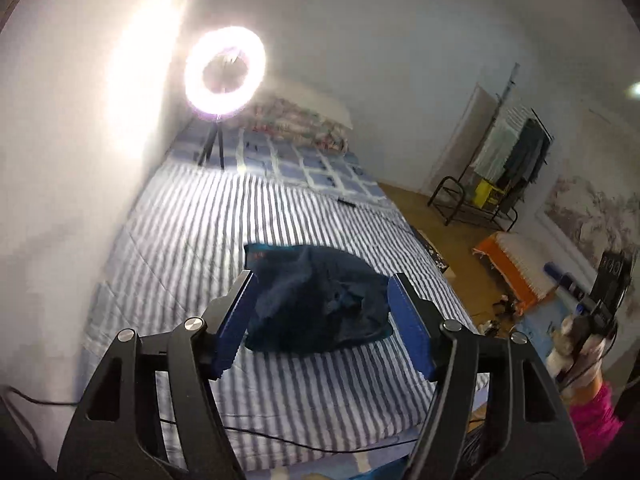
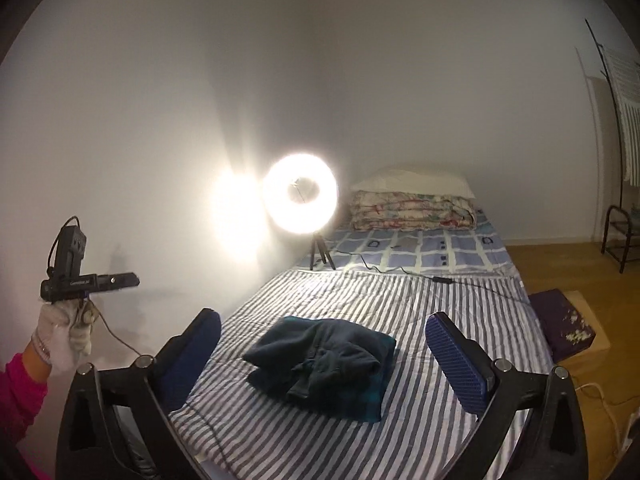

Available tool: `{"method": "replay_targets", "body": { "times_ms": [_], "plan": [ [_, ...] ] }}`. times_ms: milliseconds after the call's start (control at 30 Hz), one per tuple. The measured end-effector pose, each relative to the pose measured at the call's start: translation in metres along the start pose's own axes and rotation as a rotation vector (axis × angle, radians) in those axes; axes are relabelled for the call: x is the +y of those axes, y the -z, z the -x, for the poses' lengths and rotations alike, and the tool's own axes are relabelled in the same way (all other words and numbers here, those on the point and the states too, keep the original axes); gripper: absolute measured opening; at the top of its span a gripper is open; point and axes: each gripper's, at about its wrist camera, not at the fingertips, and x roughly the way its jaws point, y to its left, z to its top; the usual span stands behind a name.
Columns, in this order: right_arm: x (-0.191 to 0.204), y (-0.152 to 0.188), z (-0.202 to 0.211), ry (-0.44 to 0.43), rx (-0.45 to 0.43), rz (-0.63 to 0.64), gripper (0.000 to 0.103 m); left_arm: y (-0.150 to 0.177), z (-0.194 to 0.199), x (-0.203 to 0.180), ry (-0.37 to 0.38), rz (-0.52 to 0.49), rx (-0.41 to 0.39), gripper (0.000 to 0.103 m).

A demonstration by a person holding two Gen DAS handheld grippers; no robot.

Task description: Fold large clothes

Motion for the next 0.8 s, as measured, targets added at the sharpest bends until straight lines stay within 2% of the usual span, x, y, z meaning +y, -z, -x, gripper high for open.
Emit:
{"method": "replay_targets", "body": {
  "times_ms": [133, 233, 400, 467, 533, 567, 600, 633, 667, 700, 733, 800],
  "plan": [
    [-0.023, 0.030, -0.064, -0.021, 0.118, -0.124, 0.097, 0.019, -0.073, 0.034, 0.023, 0.156, 0.075, 0.069],
    [-0.047, 0.057, -0.114, -0.054, 0.208, -0.279, 0.089, 0.035, -0.125, 0.057, 0.042, 0.260, 0.144, 0.069],
    [-0.079, 0.097, -0.187, -0.149, 0.317, -0.515, 0.088, 0.054, -0.182, 0.082, 0.044, 0.367, 0.220, 0.069],
    [-0.082, 0.104, -0.213, -0.165, 0.346, -0.536, 0.087, 0.059, -0.201, 0.091, 0.057, 0.401, 0.245, 0.069],
    [-0.080, 0.108, -0.233, -0.143, 0.366, -0.508, 0.085, 0.065, -0.224, 0.103, 0.068, 0.463, 0.277, 0.069],
    [-0.080, 0.111, -0.244, -0.138, 0.382, -0.505, 0.077, 0.068, -0.233, 0.108, 0.068, 0.491, 0.292, 0.066],
    [-0.081, 0.117, -0.258, -0.151, 0.412, -0.519, 0.070, 0.072, -0.243, 0.113, 0.086, 0.524, 0.298, 0.049],
    [-0.081, 0.123, -0.268, -0.171, 0.437, -0.541, 0.045, 0.075, -0.252, 0.116, 0.109, 0.543, 0.318, 0.028],
    [-0.083, 0.127, -0.273, -0.188, 0.456, -0.566, 0.016, 0.076, -0.259, 0.115, 0.110, 0.532, 0.336, 0.017],
    [-0.086, 0.134, -0.280, -0.217, 0.482, -0.614, 0.015, 0.075, -0.264, 0.111, 0.095, 0.495, 0.344, 0.011],
    [-0.087, 0.135, -0.280, -0.224, 0.478, -0.632, 0.011, 0.073, -0.263, 0.106, 0.077, 0.452, 0.338, 0.010],
    [-0.082, 0.130, -0.264, -0.258, 0.453, -0.642, 0.009, 0.067, -0.251, 0.100, 0.093, 0.422, 0.323, 0.009]
  ]
}}
